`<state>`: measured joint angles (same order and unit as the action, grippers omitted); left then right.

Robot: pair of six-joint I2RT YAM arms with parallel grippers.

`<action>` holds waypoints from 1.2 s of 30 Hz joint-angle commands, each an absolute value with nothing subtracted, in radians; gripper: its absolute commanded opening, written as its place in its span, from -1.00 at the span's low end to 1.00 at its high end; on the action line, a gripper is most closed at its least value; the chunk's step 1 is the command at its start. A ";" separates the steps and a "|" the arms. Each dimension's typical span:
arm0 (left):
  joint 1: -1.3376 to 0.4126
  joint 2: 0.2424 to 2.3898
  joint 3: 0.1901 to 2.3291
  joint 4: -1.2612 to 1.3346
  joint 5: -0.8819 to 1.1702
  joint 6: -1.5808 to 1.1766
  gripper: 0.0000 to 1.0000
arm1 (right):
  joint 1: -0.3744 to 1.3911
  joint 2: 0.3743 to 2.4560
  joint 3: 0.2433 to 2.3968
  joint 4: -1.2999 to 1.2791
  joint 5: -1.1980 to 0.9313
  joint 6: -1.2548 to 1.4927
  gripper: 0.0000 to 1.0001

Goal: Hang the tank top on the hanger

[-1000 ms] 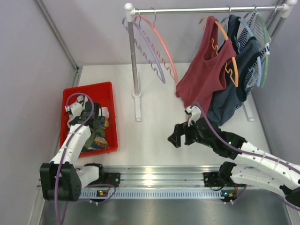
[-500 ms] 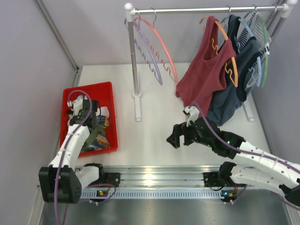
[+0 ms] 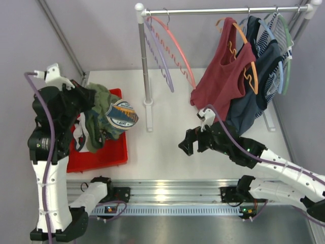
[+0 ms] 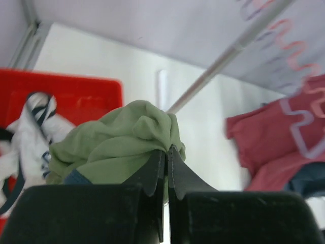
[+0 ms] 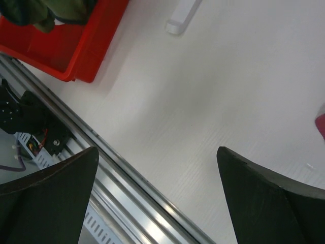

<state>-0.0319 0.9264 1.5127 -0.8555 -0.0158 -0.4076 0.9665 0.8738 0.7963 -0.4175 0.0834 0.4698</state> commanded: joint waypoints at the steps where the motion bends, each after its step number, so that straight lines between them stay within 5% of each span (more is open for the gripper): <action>1: -0.029 0.968 1.690 -0.836 0.216 -0.382 -1.00 | 0.979 0.882 0.886 -0.406 0.117 0.428 1.00; 7: -0.031 1.045 1.855 -0.821 0.379 -0.428 -1.00 | 0.977 0.879 0.937 -0.431 0.172 0.400 0.99; 14: -0.096 0.999 1.581 -0.695 0.540 -0.503 -1.00 | 0.977 0.831 0.937 -0.437 0.215 0.400 1.00; 22: -0.749 1.060 1.408 -0.551 0.059 -0.528 -1.00 | 0.977 0.790 0.896 -0.443 0.236 0.435 0.99; 36: -1.092 1.226 1.511 -0.505 -0.504 -0.564 -1.00 | 0.977 0.632 0.851 -0.543 0.284 0.463 0.99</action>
